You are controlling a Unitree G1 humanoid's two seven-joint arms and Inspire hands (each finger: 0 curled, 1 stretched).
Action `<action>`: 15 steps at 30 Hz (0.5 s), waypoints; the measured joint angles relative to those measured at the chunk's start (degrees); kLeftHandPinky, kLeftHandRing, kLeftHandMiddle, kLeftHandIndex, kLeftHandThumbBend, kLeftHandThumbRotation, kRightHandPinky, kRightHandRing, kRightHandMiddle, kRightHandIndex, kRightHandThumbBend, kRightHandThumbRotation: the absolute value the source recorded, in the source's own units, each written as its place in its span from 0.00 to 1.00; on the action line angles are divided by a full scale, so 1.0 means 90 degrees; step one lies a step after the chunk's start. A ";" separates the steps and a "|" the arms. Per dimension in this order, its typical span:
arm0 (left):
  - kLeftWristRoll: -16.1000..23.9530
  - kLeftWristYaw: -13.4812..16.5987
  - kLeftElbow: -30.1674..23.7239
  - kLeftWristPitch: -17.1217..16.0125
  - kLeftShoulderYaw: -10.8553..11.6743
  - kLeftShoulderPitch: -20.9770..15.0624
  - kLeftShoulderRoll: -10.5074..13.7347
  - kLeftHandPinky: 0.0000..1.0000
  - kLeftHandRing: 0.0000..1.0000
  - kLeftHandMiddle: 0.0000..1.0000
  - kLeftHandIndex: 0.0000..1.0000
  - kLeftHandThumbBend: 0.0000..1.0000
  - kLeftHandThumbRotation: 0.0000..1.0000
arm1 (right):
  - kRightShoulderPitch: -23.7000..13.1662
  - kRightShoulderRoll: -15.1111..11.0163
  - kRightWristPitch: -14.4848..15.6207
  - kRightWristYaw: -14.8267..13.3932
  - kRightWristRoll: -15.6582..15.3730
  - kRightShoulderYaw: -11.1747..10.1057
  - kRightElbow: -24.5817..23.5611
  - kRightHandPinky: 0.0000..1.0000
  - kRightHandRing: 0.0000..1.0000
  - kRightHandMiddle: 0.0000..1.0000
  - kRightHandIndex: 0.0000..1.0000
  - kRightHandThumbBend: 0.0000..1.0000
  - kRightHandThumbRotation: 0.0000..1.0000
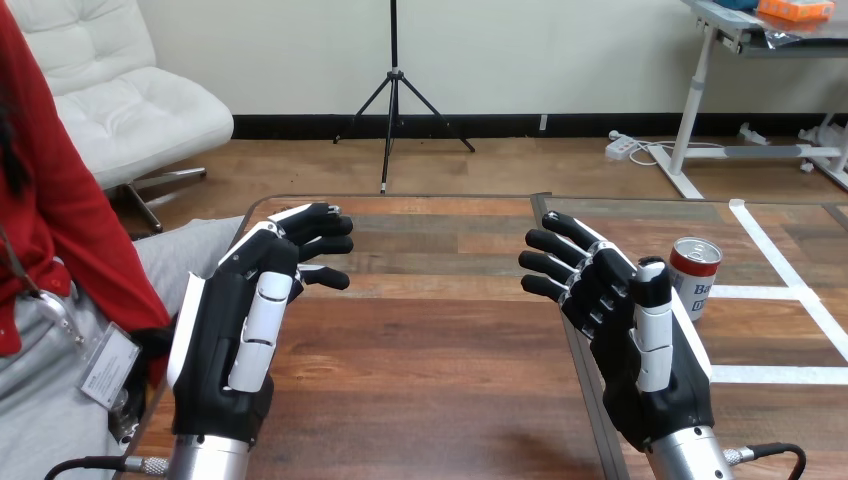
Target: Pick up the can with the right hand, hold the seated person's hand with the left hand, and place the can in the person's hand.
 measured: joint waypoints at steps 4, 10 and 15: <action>0.0000 0.0000 0.0000 0.0001 0.0000 0.0000 0.0000 0.54 0.69 0.70 0.68 0.57 0.92 | -0.0011 -0.0021 0.0019 0.0001 -0.0050 0.0000 0.0020 0.78 0.81 0.83 0.84 0.87 1.00; 0.0000 0.0000 0.0000 0.0007 0.0000 0.0000 0.0000 0.54 0.69 0.70 0.68 0.58 0.93 | -0.0152 -0.0097 0.0035 0.0000 -0.0246 -0.0007 0.0276 0.77 0.83 0.84 0.85 0.88 1.00; -0.0001 -0.0002 0.0000 0.0022 -0.0001 0.0000 0.0000 0.54 0.69 0.70 0.68 0.60 0.93 | -0.0389 -0.0172 0.0134 -0.0049 -0.0436 -0.0027 0.0605 0.80 0.86 0.86 0.87 0.92 1.00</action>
